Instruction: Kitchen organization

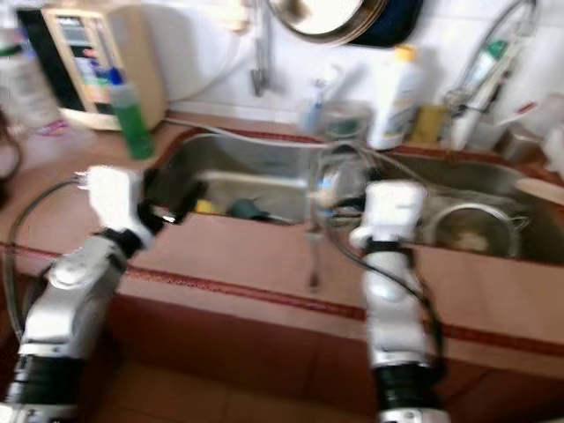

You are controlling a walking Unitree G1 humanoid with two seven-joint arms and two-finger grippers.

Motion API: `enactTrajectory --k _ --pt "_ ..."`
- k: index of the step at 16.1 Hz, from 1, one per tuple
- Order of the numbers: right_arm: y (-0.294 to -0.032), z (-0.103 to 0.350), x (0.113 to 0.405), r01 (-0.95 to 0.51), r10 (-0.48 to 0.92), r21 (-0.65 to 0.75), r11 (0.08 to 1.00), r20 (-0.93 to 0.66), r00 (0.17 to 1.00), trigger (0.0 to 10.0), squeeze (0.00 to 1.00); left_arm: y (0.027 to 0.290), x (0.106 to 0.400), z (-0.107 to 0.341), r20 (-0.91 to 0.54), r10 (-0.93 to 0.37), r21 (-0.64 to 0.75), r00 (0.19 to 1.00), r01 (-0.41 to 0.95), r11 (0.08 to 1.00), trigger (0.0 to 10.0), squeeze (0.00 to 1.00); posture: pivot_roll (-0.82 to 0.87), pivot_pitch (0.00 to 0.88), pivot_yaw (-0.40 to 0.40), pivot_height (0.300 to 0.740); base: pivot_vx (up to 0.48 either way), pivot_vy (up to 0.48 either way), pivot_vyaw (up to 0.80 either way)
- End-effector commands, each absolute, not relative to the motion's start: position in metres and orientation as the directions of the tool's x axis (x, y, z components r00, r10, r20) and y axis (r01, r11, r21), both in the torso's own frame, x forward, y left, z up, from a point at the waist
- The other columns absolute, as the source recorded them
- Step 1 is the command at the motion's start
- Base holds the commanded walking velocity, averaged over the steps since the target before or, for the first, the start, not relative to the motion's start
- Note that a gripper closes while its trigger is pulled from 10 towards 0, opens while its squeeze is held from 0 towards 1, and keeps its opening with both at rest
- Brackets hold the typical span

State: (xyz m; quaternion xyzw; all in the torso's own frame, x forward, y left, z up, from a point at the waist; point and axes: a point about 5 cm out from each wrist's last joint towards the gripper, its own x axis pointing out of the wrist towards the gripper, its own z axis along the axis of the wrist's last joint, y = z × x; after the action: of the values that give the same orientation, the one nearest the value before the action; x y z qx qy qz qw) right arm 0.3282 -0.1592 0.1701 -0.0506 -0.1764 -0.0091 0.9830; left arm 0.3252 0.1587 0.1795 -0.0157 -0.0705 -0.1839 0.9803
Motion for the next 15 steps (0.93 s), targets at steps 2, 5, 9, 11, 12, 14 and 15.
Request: enactTrajectory --k 2,5,9,11,12,14,15 --pt "-0.1685 0.1789 0.3290 0.072 -0.032 -0.093 0.993 0.378 0.925 10.0 0.00 0.1497 0.3260 0.1815 0.143 -0.388 0.014 0.910 0.391 0.920 10.0 0.00 -0.13 0.017 0.023 0.740 0.000 0.000 0.00" --pt "-0.1687 0.1790 0.3294 0.072 -0.031 -0.096 0.993 0.376 0.926 10.0 0.00 0.1494 0.3258 0.1834 0.151 -0.411 0.026 0.899 0.412 0.911 10.0 0.00 -0.13 0.021 0.023 0.740 0.000 0.000 0.00" --pt "-0.1679 0.1797 0.3295 0.072 -0.030 -0.098 0.993 0.378 0.925 10.0 0.00 0.1506 0.3264 0.1859 0.157 -0.428 0.033 0.890 0.428 0.903 10.0 0.00 -0.14 0.026 0.027 0.740 0.136 0.000 0.00" --pt "-0.1680 0.1796 0.3292 0.072 -0.030 -0.099 0.992 0.379 0.925 10.0 0.00 0.1505 0.3268 0.1862 0.159 -0.429 0.031 0.889 0.429 0.903 10.0 0.00 -0.14 0.026 0.025 0.740 0.356 0.000 0.00" --pt "-0.1681 0.1796 0.3294 0.072 -0.029 -0.100 0.992 0.378 0.925 10.0 0.00 0.1508 0.3274 0.1863 0.158 -0.426 0.029 0.891 0.427 0.904 10.0 0.00 -0.14 0.027 0.025 0.740 0.386 0.000 0.00" --pt "-0.1680 0.1794 0.3296 0.072 -0.029 -0.099 0.992 0.377 0.926 10.0 0.00 0.1507 0.3271 0.1864 0.159 -0.426 0.025 0.891 0.428 0.903 10.0 0.00 -0.14 0.027 0.025 0.740 0.388 0.000 0.00" --pt "-0.1678 0.1794 0.3295 0.071 -0.028 -0.101 0.992 0.378 0.926 10.0 0.00 0.1507 0.3268 0.1864 0.159 -0.426 0.026 0.891 0.428 0.904 10.0 0.00 -0.14 0.028 0.025 0.740 0.394 0.000 0.00"
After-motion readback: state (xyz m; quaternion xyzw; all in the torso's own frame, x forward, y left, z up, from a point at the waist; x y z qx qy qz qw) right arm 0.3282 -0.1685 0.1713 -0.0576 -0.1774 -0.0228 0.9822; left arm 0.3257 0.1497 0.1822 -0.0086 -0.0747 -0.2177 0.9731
